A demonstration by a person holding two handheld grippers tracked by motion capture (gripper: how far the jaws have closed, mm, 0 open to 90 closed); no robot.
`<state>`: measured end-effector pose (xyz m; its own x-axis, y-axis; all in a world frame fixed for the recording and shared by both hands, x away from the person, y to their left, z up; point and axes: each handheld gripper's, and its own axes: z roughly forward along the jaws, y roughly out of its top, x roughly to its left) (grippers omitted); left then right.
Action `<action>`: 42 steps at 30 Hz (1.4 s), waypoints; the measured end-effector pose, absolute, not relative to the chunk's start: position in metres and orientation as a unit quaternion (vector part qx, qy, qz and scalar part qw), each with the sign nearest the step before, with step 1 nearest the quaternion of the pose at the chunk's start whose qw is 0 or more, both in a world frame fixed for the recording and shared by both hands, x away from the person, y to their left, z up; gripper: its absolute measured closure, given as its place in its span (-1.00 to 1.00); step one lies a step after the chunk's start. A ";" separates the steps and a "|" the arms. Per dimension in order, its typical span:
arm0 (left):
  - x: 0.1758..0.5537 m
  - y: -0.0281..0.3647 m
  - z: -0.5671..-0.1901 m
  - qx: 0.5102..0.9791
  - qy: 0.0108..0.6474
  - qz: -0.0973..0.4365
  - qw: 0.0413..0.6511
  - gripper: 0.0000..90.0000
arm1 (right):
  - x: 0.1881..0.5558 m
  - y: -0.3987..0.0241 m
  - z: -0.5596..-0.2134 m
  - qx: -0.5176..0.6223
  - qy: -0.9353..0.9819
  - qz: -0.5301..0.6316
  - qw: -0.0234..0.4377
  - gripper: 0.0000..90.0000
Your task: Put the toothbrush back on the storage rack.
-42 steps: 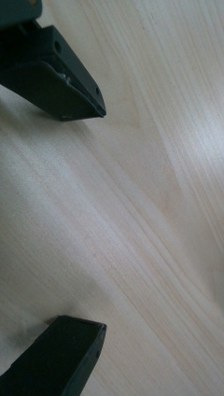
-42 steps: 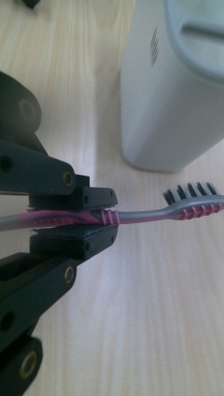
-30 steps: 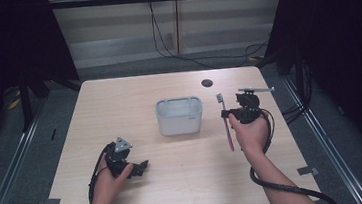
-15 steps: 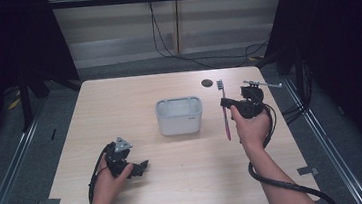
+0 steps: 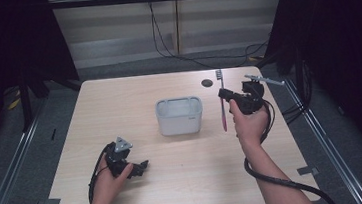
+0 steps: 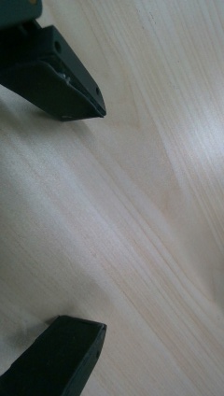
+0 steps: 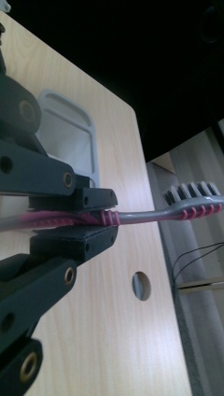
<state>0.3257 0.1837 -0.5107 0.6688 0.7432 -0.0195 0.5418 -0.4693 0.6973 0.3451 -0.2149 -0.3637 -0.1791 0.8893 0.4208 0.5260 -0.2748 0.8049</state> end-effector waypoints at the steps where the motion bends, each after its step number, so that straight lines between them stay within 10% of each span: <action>1: 0.326 0.184 -0.511 0.845 0.380 0.145 0.347 -1.00 | 0.345 -0.215 -0.363 0.614 0.574 0.511 0.178 0.82; 42: 0.328 0.183 -0.511 0.847 0.375 0.146 0.348 -1.00 | 0.380 -0.178 -0.352 0.560 0.573 0.560 0.211 0.82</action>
<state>0.3275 0.1830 -0.5109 0.6756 0.7371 -0.0145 0.5345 -0.4762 0.6983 0.3803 -0.1780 -0.3525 -0.2835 0.8778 0.3861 0.4051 -0.2553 0.8779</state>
